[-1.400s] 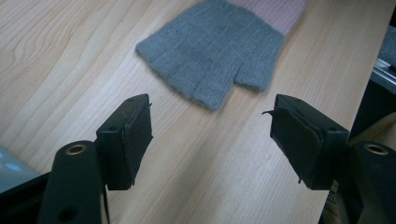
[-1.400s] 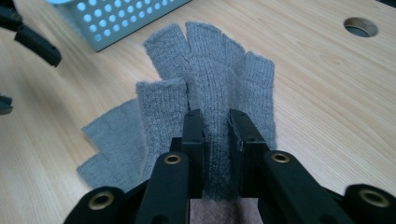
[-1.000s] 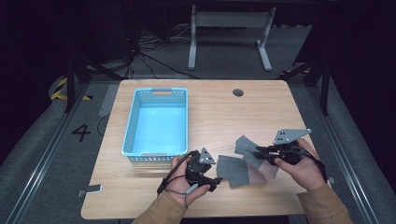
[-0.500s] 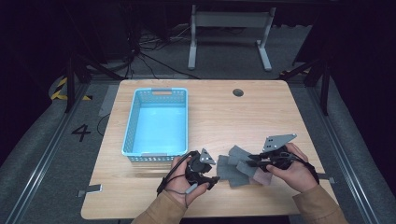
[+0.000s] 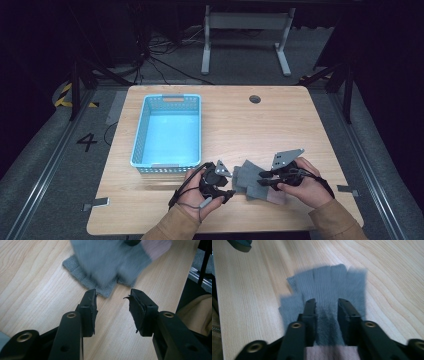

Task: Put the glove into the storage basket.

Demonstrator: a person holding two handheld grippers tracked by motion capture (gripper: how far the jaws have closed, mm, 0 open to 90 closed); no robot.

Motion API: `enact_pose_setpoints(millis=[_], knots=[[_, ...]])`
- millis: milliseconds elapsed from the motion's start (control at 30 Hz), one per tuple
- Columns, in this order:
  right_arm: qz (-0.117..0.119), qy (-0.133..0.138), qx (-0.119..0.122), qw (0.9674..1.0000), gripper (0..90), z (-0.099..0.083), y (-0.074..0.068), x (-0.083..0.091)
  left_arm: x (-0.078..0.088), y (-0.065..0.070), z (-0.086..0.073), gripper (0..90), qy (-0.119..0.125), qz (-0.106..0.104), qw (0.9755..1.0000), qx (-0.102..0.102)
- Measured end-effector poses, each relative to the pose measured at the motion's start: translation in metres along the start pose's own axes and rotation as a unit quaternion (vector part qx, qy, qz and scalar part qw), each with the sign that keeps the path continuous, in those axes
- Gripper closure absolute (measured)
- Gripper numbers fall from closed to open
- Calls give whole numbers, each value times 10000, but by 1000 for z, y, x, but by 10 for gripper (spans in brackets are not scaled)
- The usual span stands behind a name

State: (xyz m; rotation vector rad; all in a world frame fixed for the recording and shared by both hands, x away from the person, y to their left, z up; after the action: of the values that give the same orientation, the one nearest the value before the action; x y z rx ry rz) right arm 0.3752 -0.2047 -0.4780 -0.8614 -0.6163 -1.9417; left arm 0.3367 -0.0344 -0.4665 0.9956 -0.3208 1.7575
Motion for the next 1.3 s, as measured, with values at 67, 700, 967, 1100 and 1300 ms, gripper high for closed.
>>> enact_pose_setpoints(millis=[67,700,967,1100,1300], knots=[[-22,101,-77,9999,590,1,0,1,-2,1,1,589,-1,-36,10000,-4],[-590,0,-805,9950,583,-29,36,53,-12,-5,5,514,21,-21,9999,-152],[-828,-373,-1153,9892,631,-50,51,61,-19,-9,3,567,60,-176,9993,-324],[-703,-581,-1216,9884,642,-60,52,61,-24,-11,1,593,18,-181,9994,-300],[-519,-852,-1139,9885,646,-70,47,56,-30,-13,-1,617,-92,-165,9994,-299]])
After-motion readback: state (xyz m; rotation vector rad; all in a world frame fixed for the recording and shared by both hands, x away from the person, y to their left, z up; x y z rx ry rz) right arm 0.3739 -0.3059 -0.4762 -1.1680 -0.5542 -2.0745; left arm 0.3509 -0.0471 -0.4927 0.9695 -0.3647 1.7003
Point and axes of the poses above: each handheld gripper's, and its own axes: x roughly backward along the jaws, z roughly out of its top, y roughly to its right, the point moved 8 cm from there along -x, roughly forward along the jaws, and after that the axes turned 6 degrees about -z, right-handed, at the moved point
